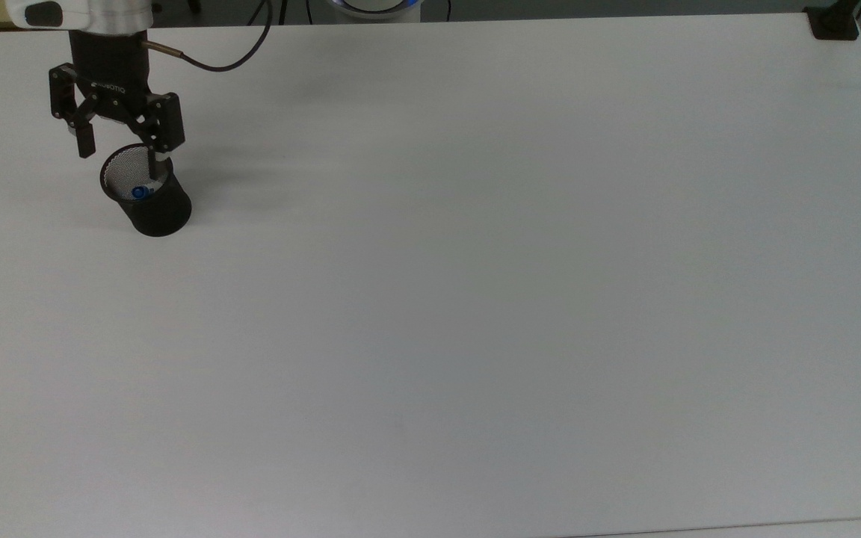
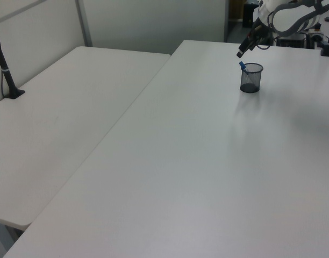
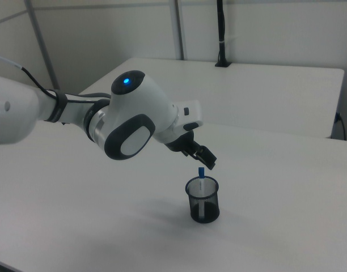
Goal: Insert the marker
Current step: 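Open the gripper to release the marker into the cup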
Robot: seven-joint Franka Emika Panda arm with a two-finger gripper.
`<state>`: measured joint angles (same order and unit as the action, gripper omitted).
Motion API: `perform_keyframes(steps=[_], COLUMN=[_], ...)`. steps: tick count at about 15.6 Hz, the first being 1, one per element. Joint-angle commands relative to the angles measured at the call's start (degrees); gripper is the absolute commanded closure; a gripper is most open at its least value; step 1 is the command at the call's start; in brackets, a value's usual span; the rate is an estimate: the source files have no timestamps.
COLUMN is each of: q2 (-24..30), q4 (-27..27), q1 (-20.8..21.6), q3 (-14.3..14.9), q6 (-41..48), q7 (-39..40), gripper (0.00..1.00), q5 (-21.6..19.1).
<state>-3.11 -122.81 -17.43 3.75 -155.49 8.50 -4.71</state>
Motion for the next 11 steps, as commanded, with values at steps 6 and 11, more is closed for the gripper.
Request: perform_keyframes(steps=[6,11], q2=[0.6,0.5], q4=[20.5,27.3], q1=[7.0,12.8], q3=[0.1,0.1], q6=[44.0,56.0], q7=[-8.9,-10.4], gripper=[0.00,0.00], q5=[0.0,5.5])
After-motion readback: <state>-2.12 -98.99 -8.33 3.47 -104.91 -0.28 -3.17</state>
